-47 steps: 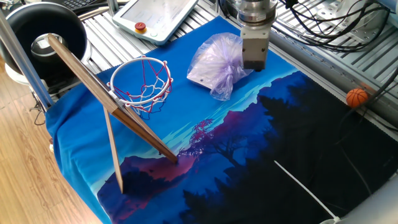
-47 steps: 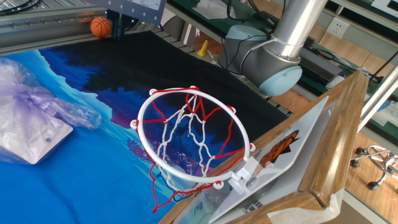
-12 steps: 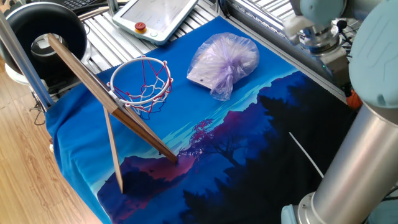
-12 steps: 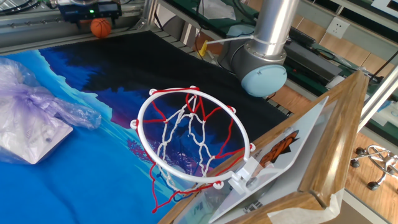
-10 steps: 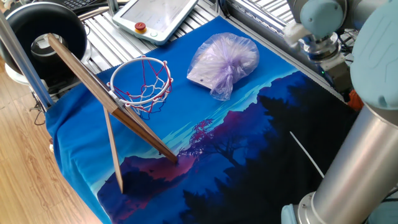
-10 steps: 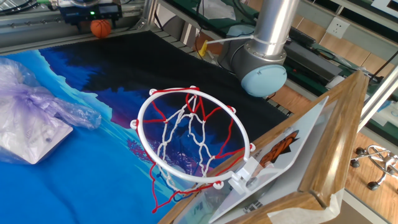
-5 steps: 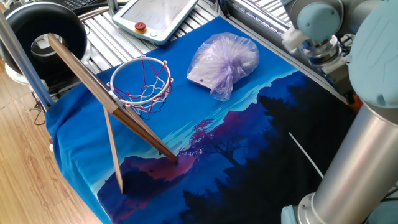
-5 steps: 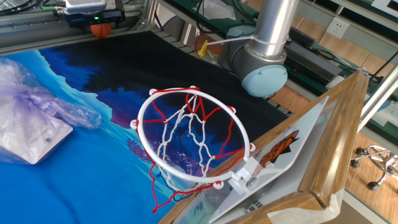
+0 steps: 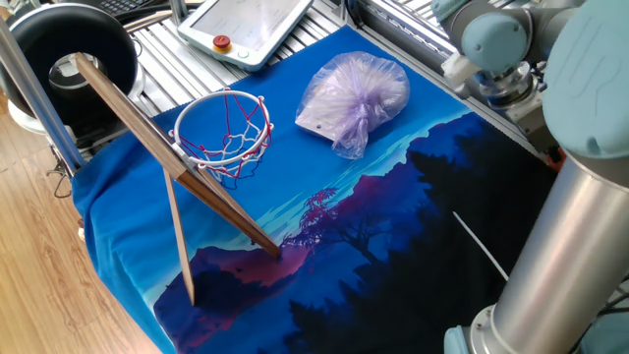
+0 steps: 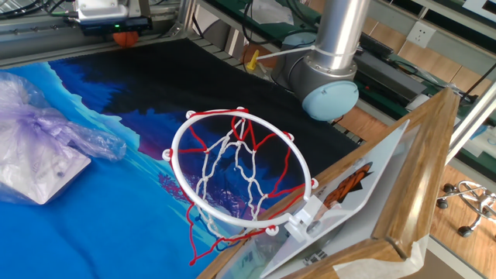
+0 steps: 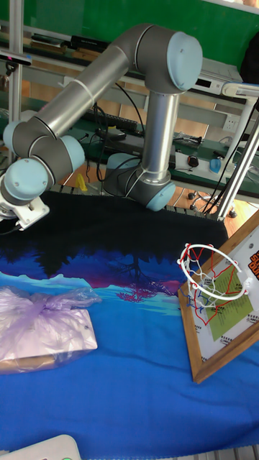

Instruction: Grab a basketball, release it and shoot it into the basket

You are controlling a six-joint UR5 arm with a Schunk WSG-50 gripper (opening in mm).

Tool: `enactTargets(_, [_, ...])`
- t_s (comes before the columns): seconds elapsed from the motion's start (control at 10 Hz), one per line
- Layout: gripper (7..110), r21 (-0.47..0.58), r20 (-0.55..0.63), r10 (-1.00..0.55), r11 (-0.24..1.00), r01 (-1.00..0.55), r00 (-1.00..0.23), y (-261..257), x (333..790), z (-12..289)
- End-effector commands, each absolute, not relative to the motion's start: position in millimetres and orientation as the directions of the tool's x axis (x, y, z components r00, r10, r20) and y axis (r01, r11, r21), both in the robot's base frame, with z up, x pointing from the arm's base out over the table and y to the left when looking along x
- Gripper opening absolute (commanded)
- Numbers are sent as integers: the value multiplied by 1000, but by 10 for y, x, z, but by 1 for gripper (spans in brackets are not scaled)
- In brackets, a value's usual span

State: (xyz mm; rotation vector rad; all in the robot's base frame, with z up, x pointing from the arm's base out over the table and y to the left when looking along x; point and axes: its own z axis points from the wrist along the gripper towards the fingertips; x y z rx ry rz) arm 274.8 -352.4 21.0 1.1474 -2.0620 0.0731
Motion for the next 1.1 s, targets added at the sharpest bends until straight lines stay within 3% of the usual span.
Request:
enactTargets(0.0, [66, 305, 646, -702, 599, -740, -301, -3539, 2710, 186])
enactTargets(1.0, [66, 341, 689, -672, 631, -697, -271, -3588, 2569, 135])
